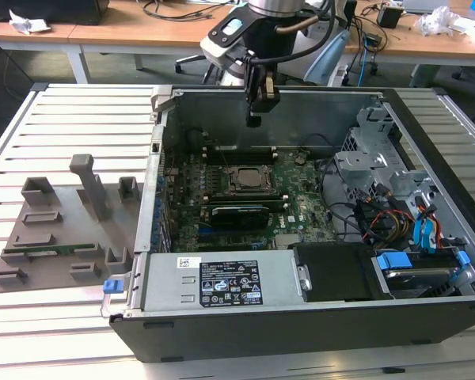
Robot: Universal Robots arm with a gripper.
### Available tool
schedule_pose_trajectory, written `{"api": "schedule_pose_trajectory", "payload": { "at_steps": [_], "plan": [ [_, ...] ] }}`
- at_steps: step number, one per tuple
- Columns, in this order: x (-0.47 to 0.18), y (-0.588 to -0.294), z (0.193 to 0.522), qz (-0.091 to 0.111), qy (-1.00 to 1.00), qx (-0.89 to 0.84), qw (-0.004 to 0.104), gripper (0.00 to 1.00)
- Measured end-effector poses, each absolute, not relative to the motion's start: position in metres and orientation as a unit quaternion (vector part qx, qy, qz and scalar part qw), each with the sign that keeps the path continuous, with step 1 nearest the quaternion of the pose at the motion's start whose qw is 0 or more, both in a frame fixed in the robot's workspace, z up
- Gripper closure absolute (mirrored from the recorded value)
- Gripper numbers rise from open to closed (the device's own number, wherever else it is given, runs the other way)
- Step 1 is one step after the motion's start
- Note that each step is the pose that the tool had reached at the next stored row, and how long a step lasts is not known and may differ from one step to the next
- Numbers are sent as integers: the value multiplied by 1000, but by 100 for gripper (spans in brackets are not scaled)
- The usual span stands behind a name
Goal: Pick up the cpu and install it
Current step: 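Close the cpu cover, then install the first cpu locking lever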
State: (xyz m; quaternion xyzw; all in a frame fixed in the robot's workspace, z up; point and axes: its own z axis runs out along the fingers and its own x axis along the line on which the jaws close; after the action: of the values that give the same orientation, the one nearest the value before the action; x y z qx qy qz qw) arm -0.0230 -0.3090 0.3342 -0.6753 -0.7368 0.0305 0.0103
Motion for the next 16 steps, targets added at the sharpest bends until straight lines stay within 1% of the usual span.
{"api": "schedule_pose_trajectory", "payload": {
  "at_steps": [16],
  "plan": [
    [-23, -309, 335, 31, -767, -641, 9, 89]
  ]
}}
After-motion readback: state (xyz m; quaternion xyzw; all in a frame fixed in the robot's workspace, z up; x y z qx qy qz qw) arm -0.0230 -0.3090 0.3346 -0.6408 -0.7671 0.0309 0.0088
